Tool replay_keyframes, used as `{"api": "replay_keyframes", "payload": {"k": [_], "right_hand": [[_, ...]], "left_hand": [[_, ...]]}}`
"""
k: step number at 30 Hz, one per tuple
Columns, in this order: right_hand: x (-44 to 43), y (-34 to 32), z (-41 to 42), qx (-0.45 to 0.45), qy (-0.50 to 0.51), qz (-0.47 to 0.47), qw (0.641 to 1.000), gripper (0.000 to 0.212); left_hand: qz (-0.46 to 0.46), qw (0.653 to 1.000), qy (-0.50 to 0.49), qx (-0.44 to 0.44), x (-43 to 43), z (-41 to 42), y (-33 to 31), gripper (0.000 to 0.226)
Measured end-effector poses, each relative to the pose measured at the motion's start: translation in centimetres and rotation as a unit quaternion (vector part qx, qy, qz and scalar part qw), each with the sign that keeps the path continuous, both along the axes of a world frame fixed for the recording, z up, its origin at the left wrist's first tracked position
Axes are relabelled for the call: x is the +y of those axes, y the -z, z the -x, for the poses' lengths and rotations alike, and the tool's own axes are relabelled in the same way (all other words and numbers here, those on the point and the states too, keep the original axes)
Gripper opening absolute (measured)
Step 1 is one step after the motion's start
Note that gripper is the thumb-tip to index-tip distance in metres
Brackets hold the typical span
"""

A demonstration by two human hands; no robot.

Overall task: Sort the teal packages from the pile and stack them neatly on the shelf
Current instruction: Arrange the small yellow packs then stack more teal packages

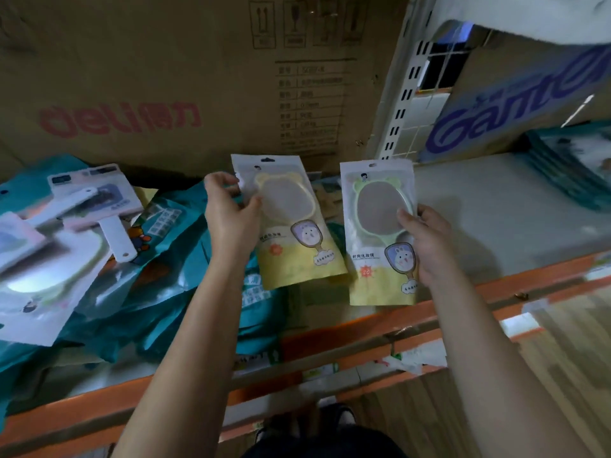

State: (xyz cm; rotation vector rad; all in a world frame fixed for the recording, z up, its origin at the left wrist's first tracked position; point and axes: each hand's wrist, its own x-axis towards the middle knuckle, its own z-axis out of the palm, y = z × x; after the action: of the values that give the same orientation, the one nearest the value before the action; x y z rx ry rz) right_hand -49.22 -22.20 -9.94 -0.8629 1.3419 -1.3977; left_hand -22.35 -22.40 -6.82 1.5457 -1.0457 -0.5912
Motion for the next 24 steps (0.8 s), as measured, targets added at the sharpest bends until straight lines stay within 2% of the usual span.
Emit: {"api": "replay_keyframes", "payload": {"k": [2,11,13,16,18,21,24], "right_hand": [[1.0,-0.1,1.3,-0.014,0.026,0.003,1.0,0.004],[4.8,0.5,11.1,-0.022,0.094,-0.003,0.995,0.01],[5.2,0.4,14.8,0.016,0.105,0.003,0.994,0.013],[5.4,0.0,20.6,0.071,0.105,-0.001,0.992,0.006],[5.5,-0.2,24.3,0.084,0.1,-0.005,0.991,0.012],[5.6,-0.4,28.6,0.087,0.081,-0.011,0.993,0.003],[5.2,-0.5,31.4,0.116,0.068,-0.025,0.991,0.013]], "left_hand": [[0.001,1.0,0.024,-0.009,0.2,0.8,0.2,0.025],[-0.058,0.989,0.132,0.018,1.1,9.7,1.0,0.025],[-0.06,0.988,0.138,0.021,0.9,13.0,1.2,0.021],[-0.046,0.988,0.141,0.032,0.7,18.4,1.5,0.011],[-0.055,0.989,0.13,0.052,0.6,21.8,1.8,0.005],[-0.063,0.989,0.104,0.088,0.5,25.9,2.1,0.007],[-0.062,0.989,0.096,0.093,0.5,28.8,2.2,0.009]]}}
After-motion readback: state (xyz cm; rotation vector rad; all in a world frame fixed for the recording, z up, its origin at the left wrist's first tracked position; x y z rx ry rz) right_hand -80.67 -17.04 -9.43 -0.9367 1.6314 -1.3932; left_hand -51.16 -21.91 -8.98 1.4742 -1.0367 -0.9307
